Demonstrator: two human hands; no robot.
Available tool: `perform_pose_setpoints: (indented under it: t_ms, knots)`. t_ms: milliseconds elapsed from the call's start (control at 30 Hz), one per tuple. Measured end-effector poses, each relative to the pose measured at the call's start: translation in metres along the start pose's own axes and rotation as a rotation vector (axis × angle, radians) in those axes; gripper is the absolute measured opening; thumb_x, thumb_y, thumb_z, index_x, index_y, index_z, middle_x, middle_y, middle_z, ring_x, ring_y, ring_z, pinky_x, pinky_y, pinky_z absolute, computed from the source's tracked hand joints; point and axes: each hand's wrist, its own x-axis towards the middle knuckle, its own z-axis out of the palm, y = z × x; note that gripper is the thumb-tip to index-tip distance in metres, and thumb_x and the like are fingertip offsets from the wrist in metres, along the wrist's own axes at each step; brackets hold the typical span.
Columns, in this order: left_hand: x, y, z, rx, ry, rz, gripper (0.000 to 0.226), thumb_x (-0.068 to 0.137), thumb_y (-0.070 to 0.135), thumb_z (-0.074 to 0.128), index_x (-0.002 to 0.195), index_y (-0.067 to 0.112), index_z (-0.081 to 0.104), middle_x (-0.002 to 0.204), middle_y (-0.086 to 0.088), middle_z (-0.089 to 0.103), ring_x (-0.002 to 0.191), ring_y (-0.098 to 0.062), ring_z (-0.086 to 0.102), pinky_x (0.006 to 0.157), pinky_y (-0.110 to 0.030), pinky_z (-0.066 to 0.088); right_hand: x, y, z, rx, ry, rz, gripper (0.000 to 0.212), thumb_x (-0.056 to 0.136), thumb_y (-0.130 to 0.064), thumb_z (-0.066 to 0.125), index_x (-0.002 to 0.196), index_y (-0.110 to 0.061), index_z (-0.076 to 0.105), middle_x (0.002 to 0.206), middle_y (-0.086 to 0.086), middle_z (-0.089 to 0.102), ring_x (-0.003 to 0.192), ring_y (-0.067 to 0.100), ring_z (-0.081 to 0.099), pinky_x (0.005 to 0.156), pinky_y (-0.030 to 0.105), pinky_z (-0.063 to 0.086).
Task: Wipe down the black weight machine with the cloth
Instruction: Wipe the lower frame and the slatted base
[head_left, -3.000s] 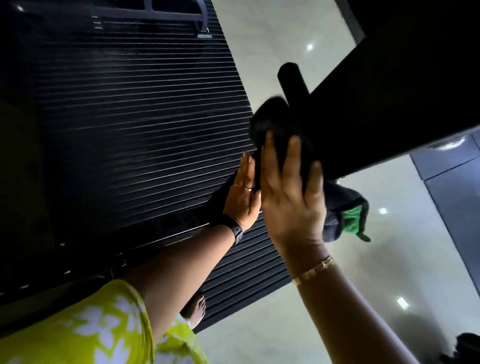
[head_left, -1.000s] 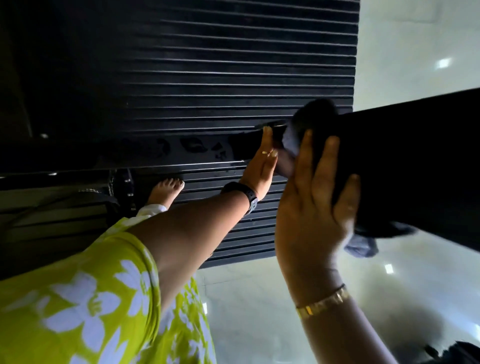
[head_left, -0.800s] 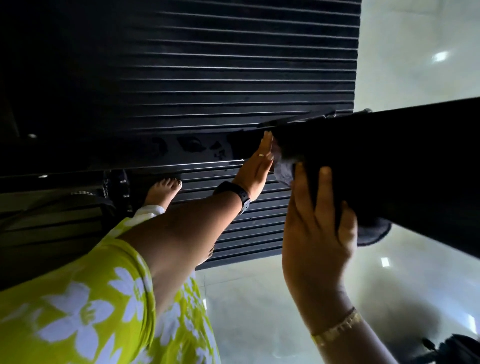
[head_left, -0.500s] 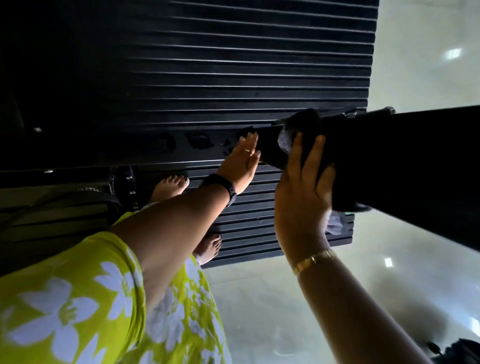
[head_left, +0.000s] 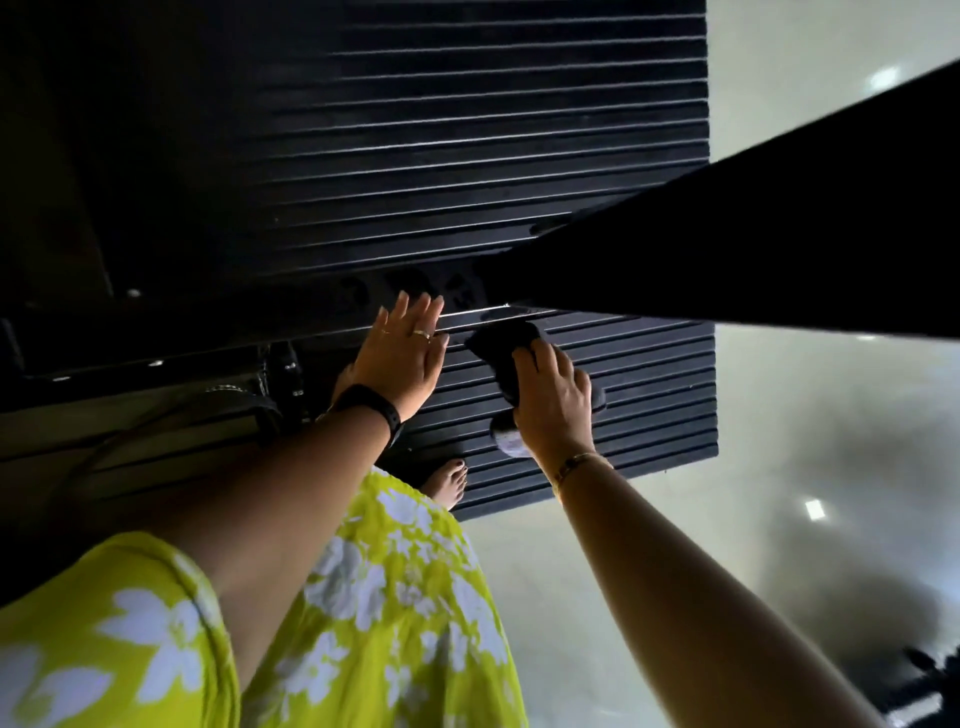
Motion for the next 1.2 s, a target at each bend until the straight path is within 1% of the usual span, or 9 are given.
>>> perform_pose_setpoints:
  t_ms: [133,300,400,567,767,900,1033,1133,1200]
  knots:
    - [-0.024,0.02,-0.015,0.063,0.024,0.077,0.061,0.1,0.039,0.015,0.148,0.007,0.037,0.151,-0.013,0.041,0.144,-0.032,0.028,0.119,-0.045,0.012,-0.038,-0.012,-0.005,0.218,0.13,0.105,0.046,0.069,-0.003,0.071,0.114,-0.002,0.06,0.122,0.017,0.057,0.106,0.039,0.058,0.089,0.049,0.046]
    - [-0.057,0.048,-0.037,0.125,0.07,0.135,0.048,0.106,0.027,0.029,0.151,0.011,0.029,0.156,-0.009,0.031,0.148,-0.026,0.019,0.12,-0.04,0.002,-0.081,-0.025,-0.023,0.326,0.184,0.147,0.037,0.078,-0.009,0.066,0.113,0.0,0.06,0.125,0.019,0.055,0.114,0.039,0.053,0.096,0.048,0.039]
    - [-0.078,0.066,-0.051,0.132,0.106,0.15,0.049,0.105,0.03,0.027,0.148,0.009,0.036,0.152,-0.012,0.039,0.145,-0.029,0.028,0.119,-0.043,0.008,-0.102,-0.029,-0.041,0.413,0.191,0.203,0.032,0.083,-0.01,0.063,0.114,-0.001,0.06,0.127,0.017,0.056,0.119,0.036,0.05,0.1,0.044,0.036]
    - [-0.121,0.112,-0.076,0.05,0.129,0.214,0.064,0.095,0.039,0.017,0.135,0.005,0.055,0.135,-0.018,0.057,0.132,-0.036,0.047,0.114,-0.05,0.022,-0.142,-0.021,-0.083,0.629,0.287,0.241,0.022,0.083,-0.002,0.06,0.105,0.004,0.061,0.106,0.022,0.061,0.097,0.04,0.057,0.086,0.046,0.046]
    - [-0.165,0.184,-0.1,0.017,0.184,0.333,0.062,0.096,0.038,0.02,0.133,0.004,0.056,0.136,-0.017,0.056,0.133,-0.037,0.045,0.115,-0.048,0.02,-0.209,0.003,-0.126,0.62,0.3,0.253,0.024,0.09,-0.005,0.055,0.114,0.0,0.055,0.105,0.022,0.063,0.096,0.039,0.06,0.083,0.046,0.049]
    - [-0.176,0.222,-0.11,0.1,0.201,0.476,0.05,0.096,0.029,0.032,0.123,0.001,0.063,0.124,-0.02,0.063,0.119,-0.041,0.058,0.102,-0.058,0.039,-0.248,0.026,-0.149,0.605,0.364,0.251,0.03,0.087,0.0,0.055,0.117,0.001,0.058,0.111,0.021,0.062,0.101,0.035,0.058,0.083,0.036,0.042]
    - [-0.18,0.269,-0.128,0.174,0.236,0.568,0.045,0.094,0.025,0.036,0.116,0.001,0.067,0.116,-0.019,0.068,0.109,-0.04,0.064,0.092,-0.063,0.044,-0.276,0.056,-0.174,0.574,0.425,0.251,0.038,0.089,-0.002,0.055,0.126,-0.005,0.055,0.116,0.018,0.061,0.104,0.034,0.058,0.086,0.035,0.044]
    - [-0.189,0.304,-0.136,0.192,0.257,0.627,0.051,0.095,0.029,0.031,0.119,0.002,0.066,0.12,-0.017,0.067,0.113,-0.037,0.062,0.099,-0.057,0.042,-0.294,0.075,-0.188,0.539,0.469,0.268,0.046,0.093,-0.005,0.055,0.137,-0.013,0.048,0.123,0.015,0.059,0.104,0.031,0.06,0.086,0.032,0.046]
    - [-0.198,0.33,-0.142,0.173,0.244,0.608,0.06,0.096,0.037,0.021,0.128,0.006,0.061,0.133,-0.015,0.059,0.127,-0.034,0.052,0.112,-0.048,0.03,-0.305,0.085,-0.197,0.534,0.488,0.291,0.049,0.095,-0.007,0.054,0.142,-0.018,0.044,0.126,0.015,0.057,0.103,0.029,0.06,0.086,0.031,0.048]
